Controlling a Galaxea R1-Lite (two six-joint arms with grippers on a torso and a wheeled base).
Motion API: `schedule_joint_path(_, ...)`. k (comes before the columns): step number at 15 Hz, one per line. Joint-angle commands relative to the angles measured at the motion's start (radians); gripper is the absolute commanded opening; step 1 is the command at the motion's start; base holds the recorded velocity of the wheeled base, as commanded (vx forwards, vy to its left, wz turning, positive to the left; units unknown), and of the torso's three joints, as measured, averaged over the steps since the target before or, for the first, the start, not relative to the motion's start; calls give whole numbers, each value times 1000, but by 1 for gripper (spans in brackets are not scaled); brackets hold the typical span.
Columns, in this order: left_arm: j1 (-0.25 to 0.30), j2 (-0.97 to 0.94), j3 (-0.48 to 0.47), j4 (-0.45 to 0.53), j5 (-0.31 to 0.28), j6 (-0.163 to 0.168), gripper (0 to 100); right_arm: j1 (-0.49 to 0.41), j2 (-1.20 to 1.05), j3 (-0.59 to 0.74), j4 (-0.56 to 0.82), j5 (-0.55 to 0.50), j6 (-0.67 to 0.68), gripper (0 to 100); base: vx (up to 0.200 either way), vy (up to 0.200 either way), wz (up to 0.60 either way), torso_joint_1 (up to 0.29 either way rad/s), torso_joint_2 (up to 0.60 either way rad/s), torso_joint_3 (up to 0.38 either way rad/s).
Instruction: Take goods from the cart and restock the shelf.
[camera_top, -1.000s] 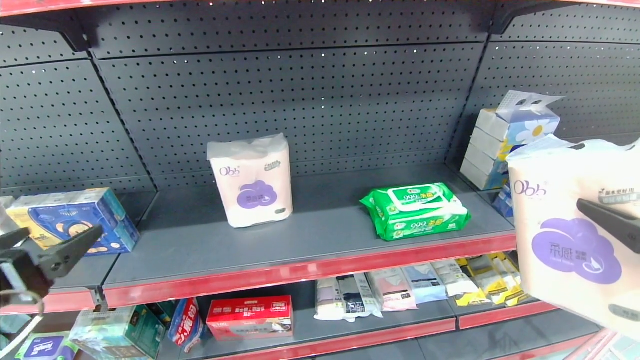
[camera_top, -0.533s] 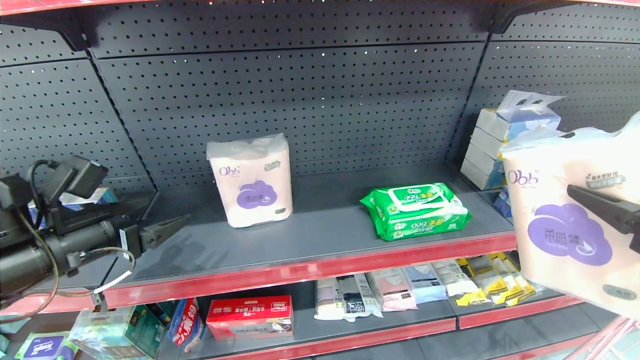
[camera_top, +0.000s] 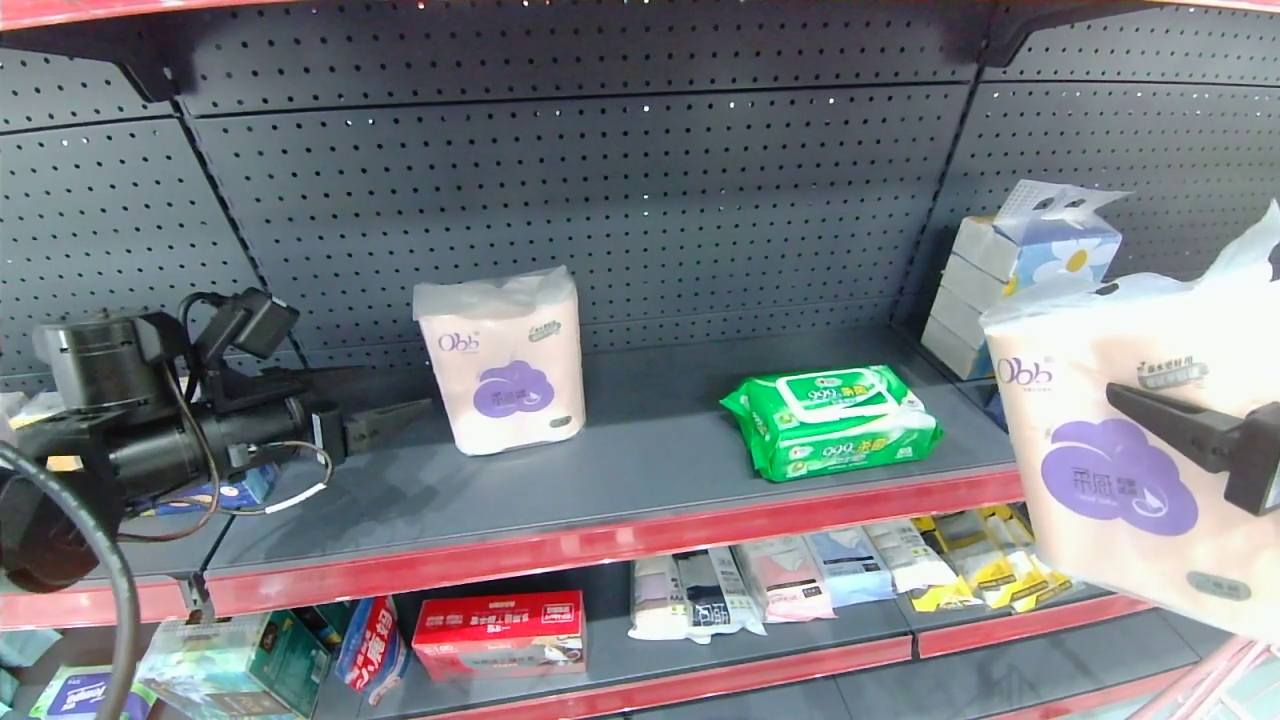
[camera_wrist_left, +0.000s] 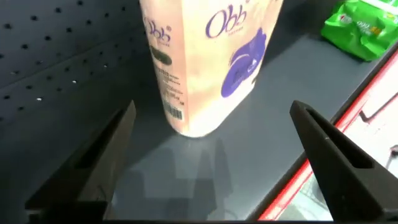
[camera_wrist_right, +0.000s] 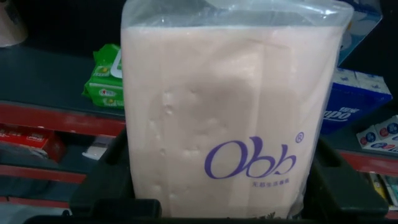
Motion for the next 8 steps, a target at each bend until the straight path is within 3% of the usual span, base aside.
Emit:
schedule_joint_path(1, 4, 52, -51, 1, -31, 4, 100, 1, 11, -2, -1, 1, -4, 0, 0, 0, 0, 0, 0, 0)
schedule_joint_path(2, 4, 55, -66, 4, -70, 4, 100, -2, 11, -2, -1, -1, -7, 0, 0, 0, 0, 0, 0, 0)
schedule_joint_path(4, 6, 98, -97, 0, -93, 10, 100, -7, 11, 3, 1, 1, -20, 0, 0, 0, 0, 0, 0, 0)
schedule_joint_path(6, 8, 129, -120, 0, -109, 56, 100, -8, 15, 6, 1, 1, -37, 0, 0, 0, 0, 0, 0, 0)
schedule_joint_path(8, 8, 155, -137, 0, -139, 74, 100, -12, 15, 6, 1, 1, -37, 0, 0, 0, 0, 0, 0, 0)
